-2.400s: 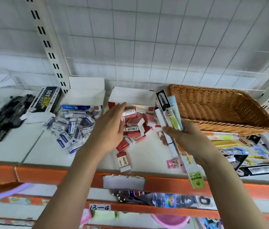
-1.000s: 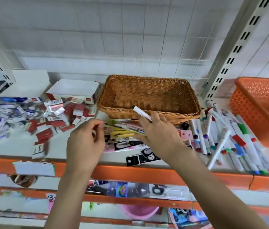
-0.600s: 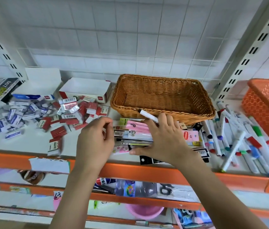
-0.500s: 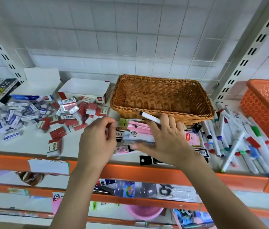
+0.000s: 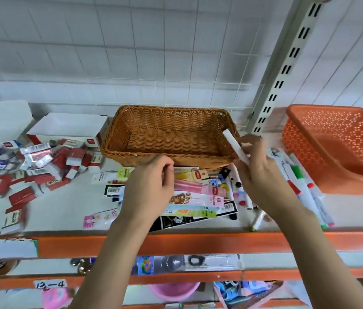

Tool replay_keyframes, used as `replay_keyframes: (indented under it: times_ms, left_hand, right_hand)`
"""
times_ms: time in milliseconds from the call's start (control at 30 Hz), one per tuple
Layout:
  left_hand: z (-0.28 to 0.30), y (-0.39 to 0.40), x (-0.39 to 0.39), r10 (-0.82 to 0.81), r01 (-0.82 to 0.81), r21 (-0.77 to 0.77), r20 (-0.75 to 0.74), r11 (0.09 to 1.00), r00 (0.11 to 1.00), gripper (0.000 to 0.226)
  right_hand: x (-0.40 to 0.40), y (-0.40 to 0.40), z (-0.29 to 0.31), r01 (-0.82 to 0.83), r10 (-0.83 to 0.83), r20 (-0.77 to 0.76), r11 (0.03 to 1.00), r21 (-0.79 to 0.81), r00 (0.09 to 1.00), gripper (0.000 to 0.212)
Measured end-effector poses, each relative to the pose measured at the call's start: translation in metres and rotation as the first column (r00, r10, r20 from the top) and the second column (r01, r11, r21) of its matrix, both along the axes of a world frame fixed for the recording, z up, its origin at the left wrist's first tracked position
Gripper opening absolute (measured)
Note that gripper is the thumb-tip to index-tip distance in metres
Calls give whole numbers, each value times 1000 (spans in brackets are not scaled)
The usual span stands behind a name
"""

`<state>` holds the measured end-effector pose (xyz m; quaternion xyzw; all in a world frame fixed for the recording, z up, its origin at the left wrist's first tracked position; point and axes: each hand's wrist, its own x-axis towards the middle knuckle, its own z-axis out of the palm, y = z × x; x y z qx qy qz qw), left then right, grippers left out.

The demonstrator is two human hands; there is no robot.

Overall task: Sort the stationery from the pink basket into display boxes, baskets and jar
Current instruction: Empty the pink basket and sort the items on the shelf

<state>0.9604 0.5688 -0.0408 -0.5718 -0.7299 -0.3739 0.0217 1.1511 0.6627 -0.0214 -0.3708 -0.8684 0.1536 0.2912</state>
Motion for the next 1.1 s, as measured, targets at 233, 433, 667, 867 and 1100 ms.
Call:
replay_keyframes:
  times_ms: [233,433,667,867,1100]
  left_hand:
    - [1,23,38,-69,69,-28,-15,997,997,10]
    - [2,23,31,-82,81,-54,-14,995,997,11]
    - [9,0,-18,-108,107,-41,-29,993,994,10]
    - [0,-75,-135,-40,38,-74,-34,997,999,14]
    - [2,-194,-320,30,-36,-76,-81,996,996,8]
  right_hand:
    - [32,30,-16,317,-320,40,946,70,947,38]
    - [32,25,-27,410,-427,81,896,169,901,30]
    - [-38,-23,-13,223,-221,-31,959,175,975,29]
    - [-155,-88,-22,95,-79,-106,984,152,991,25]
    - [-339,-193,-38,22,-16,-172,999,36,985,19]
